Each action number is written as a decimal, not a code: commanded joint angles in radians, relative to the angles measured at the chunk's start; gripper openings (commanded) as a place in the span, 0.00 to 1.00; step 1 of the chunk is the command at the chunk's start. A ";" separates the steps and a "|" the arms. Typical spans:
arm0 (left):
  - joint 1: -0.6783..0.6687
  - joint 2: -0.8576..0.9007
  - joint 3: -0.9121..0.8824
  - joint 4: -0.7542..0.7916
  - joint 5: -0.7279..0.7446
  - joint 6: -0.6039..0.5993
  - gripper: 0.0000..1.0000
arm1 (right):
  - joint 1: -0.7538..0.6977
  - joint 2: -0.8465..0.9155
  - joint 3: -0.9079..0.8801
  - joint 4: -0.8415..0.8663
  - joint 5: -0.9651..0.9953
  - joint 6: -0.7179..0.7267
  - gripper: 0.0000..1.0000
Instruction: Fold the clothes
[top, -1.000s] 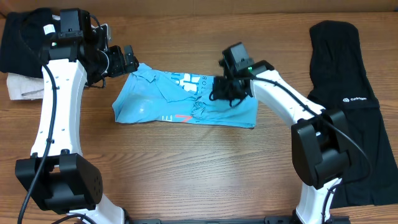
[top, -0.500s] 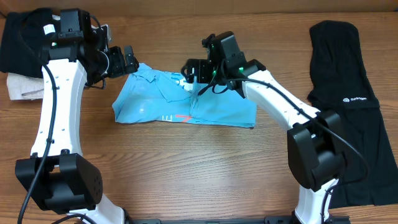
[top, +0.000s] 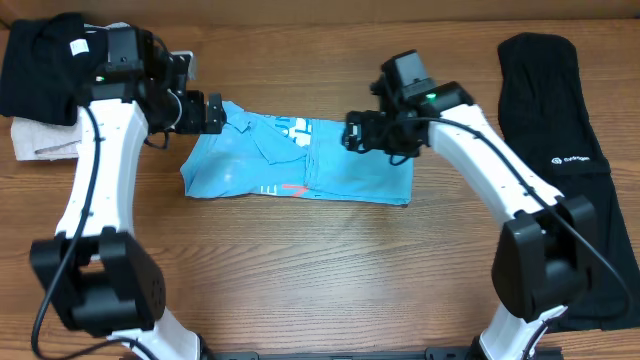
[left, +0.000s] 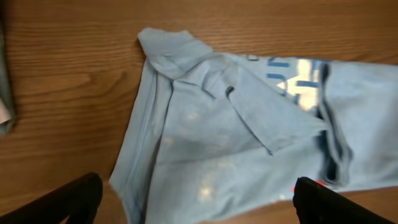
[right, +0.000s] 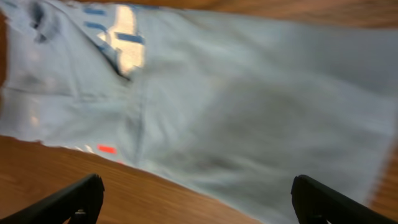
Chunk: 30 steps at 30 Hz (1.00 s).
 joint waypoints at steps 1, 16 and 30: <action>0.003 0.099 -0.039 0.041 -0.016 0.059 1.00 | -0.013 -0.026 0.019 -0.032 0.040 -0.084 1.00; 0.067 0.293 -0.039 0.181 -0.156 0.154 1.00 | -0.013 -0.026 0.018 -0.076 0.083 -0.083 1.00; 0.076 0.353 -0.040 0.093 -0.014 0.152 0.86 | -0.013 -0.026 0.019 -0.076 0.127 -0.084 1.00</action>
